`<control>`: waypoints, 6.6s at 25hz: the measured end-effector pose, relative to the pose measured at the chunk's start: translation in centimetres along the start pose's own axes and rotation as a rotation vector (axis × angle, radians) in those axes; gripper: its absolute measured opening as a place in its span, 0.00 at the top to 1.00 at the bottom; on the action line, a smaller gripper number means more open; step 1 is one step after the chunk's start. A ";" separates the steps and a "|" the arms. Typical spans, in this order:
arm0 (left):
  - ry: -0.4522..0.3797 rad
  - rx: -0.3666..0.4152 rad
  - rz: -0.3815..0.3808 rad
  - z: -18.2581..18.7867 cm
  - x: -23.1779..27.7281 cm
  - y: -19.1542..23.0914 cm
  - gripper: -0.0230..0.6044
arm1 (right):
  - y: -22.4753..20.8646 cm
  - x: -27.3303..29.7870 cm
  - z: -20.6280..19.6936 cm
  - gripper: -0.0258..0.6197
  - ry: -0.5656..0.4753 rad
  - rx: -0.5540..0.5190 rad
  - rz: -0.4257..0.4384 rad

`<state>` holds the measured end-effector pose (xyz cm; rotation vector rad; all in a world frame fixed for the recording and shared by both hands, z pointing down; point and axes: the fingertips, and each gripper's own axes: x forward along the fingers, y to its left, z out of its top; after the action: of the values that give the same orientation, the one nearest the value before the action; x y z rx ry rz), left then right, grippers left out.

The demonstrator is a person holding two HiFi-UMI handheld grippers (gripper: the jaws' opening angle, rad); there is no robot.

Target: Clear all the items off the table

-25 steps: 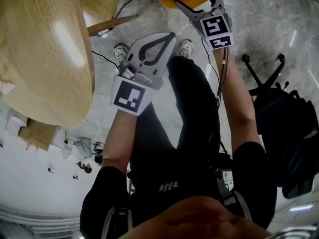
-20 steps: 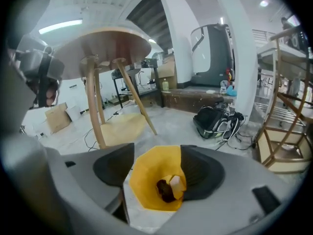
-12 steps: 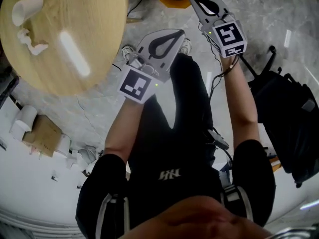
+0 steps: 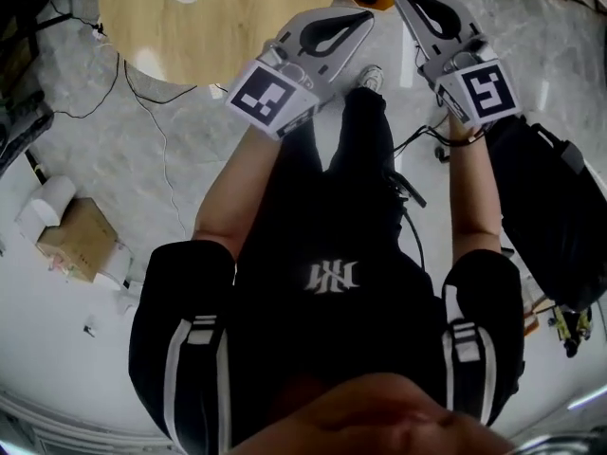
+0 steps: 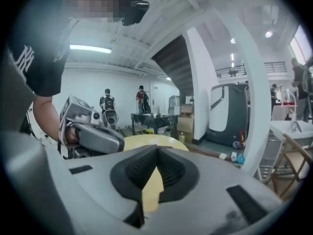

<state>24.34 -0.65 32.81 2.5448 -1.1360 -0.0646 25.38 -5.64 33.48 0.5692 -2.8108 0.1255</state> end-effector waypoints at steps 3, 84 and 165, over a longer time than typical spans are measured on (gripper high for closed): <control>-0.018 0.041 0.016 3.8 -4.8 0.7 0.94 | 3.6 1.0 5.7 0.95 -0.059 -0.013 0.008; 0.059 -0.062 0.082 -1.9 -29.2 27.7 0.94 | 15.5 37.9 -9.6 0.75 0.359 -0.227 0.249; 0.214 -0.021 -0.121 -39.3 8.4 8.8 0.94 | -11.6 11.5 -52.8 0.53 0.250 0.117 -0.151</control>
<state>30.90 -0.47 73.47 2.5274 -0.8952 0.1613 32.72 -13.30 87.72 0.7347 -2.5217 0.3093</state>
